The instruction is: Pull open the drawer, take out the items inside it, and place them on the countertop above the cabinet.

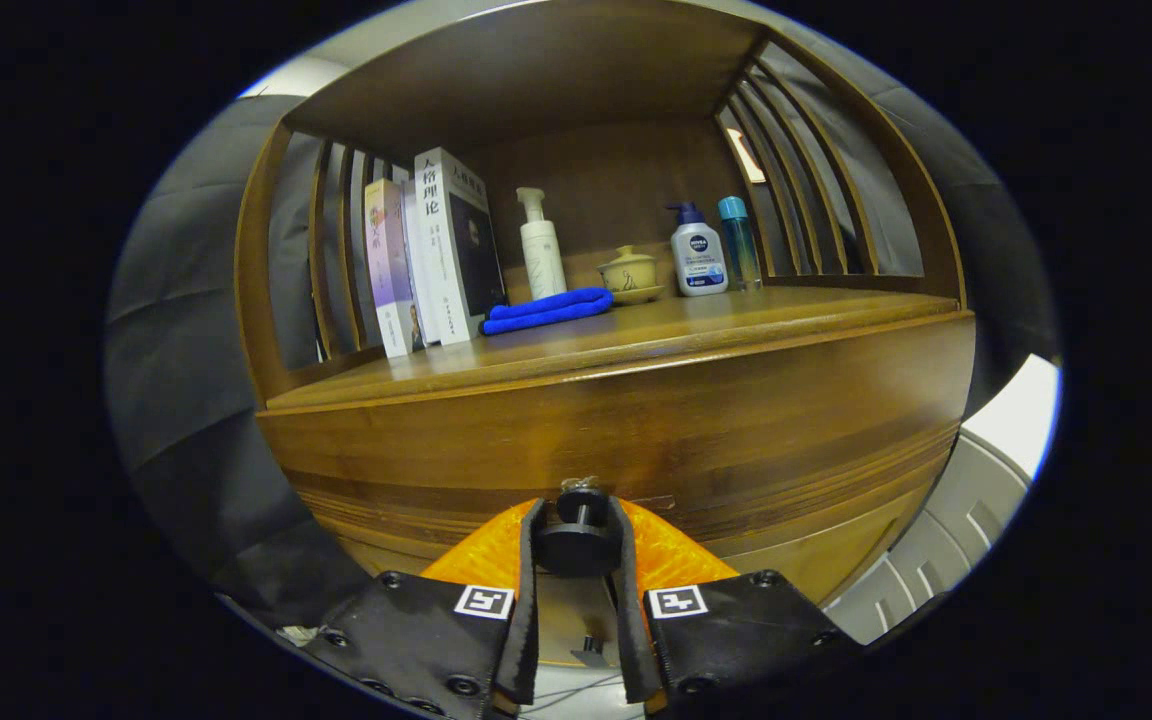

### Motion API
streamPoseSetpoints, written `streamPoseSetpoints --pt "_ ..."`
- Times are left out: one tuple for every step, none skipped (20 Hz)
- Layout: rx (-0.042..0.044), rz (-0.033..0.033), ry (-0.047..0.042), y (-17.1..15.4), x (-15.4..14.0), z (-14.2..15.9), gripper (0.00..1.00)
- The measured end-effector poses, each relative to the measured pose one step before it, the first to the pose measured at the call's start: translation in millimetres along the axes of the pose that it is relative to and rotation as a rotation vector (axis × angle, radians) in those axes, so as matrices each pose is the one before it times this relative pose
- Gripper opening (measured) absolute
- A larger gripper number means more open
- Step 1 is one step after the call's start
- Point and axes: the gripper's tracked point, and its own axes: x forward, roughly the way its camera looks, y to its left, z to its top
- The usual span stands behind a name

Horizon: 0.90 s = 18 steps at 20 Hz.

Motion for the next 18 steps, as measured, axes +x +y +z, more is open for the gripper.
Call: streamPoseSetpoints --pt "-0.00951 -0.00861 0.00724 -0.30 -2.50 1.51 0.24" --pt "0.00777 0.00243 0.00624 -1.50 4.08 -2.24 0.24" --pt "0.01169 0.00851 0.00329 2.17 -7.42 -1.79 0.25" --pt "0.00454 0.00900 -0.00192 -0.10 -3.76 -0.50 0.24" --pt "-0.00574 0.00613 0.00002 -0.94 -4.57 -1.23 0.25" --pt "-0.00912 0.00232 -0.00347 -1.32 -4.59 -0.79 0.25" --pt "-0.00548 0.00365 -0.00181 -0.49 -5.40 -2.20 0.24" --pt "-0.00028 0.00475 0.00281 0.78 -6.10 -1.19 0.24" --pt "0.00206 -0.00102 0.00033 0.05 -5.95 -2.63 0.24" --pt "-0.00795 -0.00531 0.00203 0.31 -5.54 -2.01 0.24" --pt "-0.01078 -0.00546 0.00101 0.53 -5.43 -1.64 0.24" --pt "-0.00372 -0.00215 -0.00060 0.53 -6.13 -1.34 0.24" --pt "0.00212 0.00106 0.00003 1.02 -6.93 -2.86 0.24" --pt "0.00330 0.00333 -0.00141 0.39 -7.19 -1.43 0.24" --pt "-0.00021 0.00307 -0.00003 1.37 -5.76 -2.29 0.24" --pt "-0.00429 0.00103 0.00194 0.34 -5.24 -1.44 0.24" --pt "-0.00838 -0.00093 0.00418 0.30 -4.46 -1.88 0.24" --pt "-0.00966 -0.00157 0.00627 -0.01 -3.68 -1.13 0.24"
